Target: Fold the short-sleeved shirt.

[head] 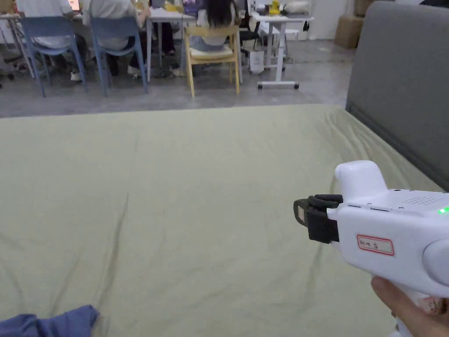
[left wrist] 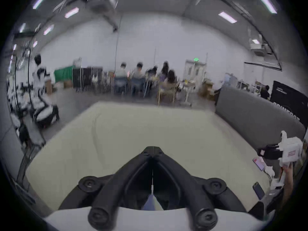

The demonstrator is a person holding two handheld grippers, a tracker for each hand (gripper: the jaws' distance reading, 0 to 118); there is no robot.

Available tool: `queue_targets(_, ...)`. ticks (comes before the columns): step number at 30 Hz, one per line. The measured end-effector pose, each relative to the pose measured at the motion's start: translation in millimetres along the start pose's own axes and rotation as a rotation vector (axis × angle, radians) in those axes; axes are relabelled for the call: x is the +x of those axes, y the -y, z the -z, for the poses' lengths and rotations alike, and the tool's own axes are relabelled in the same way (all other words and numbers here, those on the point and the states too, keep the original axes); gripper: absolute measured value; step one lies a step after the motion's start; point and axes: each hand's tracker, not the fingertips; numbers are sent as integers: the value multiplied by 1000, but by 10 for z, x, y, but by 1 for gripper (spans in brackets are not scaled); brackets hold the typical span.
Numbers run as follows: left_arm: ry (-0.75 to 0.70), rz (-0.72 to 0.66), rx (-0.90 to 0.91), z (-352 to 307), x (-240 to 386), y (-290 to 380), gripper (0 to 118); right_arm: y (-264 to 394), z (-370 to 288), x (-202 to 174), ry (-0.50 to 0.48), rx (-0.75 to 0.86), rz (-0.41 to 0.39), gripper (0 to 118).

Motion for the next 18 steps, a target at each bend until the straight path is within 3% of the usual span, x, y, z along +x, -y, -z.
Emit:
queue_targets(4, 36, 75, 148, -89, 620, -267, 0, -413, -383, 96, 77, 145, -26, 2)
queue_targets(8, 38, 120, 168, -103, 1009, -441, 0, -670, -657, 140, 158, 272, -49, 2)
queue_targets(15, 18, 137, 179, -121, 1287, -562, 1, -878, -894, 133, 203, 389, -52, 3)
queue_targets(16, 21, 128, 181, -124, 1276, -575, 14, -889, -887, 139, 207, 398, -49, 19)
queue_targets(17, 33, 110, 177, -124, 1261, -591, 45, -885, -882, 134, 217, 408, -47, 56)
queue_targets(18, 50, 92, 164, -140, 1264, -599, 92, -882, -878, 126, 224, 412, -49, 114)
